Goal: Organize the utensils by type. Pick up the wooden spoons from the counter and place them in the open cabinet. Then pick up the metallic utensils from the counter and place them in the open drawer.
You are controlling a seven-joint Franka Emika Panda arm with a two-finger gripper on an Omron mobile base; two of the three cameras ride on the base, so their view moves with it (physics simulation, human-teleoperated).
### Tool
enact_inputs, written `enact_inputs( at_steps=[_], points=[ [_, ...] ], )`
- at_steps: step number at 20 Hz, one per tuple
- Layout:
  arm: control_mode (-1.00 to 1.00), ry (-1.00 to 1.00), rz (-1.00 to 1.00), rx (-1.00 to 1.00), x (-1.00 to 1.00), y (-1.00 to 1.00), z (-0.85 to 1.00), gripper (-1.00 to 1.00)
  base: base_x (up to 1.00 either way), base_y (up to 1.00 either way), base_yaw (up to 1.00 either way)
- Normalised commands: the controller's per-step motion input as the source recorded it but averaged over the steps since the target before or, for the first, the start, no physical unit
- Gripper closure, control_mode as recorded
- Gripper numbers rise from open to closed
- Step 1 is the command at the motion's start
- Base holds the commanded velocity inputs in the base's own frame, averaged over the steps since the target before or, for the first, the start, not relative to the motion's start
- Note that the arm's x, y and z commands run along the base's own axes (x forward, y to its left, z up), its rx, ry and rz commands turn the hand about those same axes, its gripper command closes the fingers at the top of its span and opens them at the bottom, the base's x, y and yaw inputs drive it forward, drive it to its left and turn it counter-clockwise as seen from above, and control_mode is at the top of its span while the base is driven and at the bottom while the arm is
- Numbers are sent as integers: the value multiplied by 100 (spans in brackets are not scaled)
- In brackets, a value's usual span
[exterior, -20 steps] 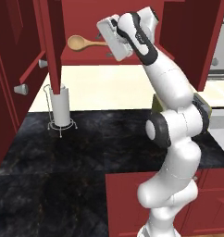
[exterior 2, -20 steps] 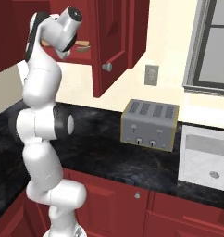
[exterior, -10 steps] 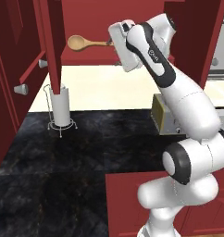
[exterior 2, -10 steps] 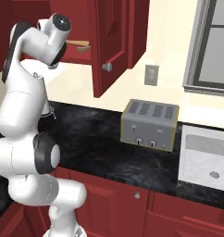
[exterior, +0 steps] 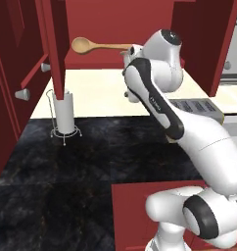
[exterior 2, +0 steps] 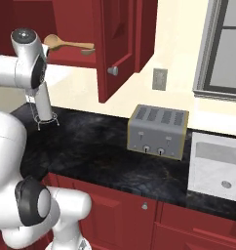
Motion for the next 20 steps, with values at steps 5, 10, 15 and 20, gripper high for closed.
enact_inputs(
  at_steps=[5,10,15,20],
  points=[
    [-100,29,-55,25,-82,-13,-35,-100,0,0,0],
    [-100,36,-55,36,-70,-33,-30,-100,0,0,0],
    [-100,5,-42,21,-79,-45,-57,-100,0,0,0],
    [-100,1,-45,5,-68,-37,-45,-100,0,0,0]
  ],
)
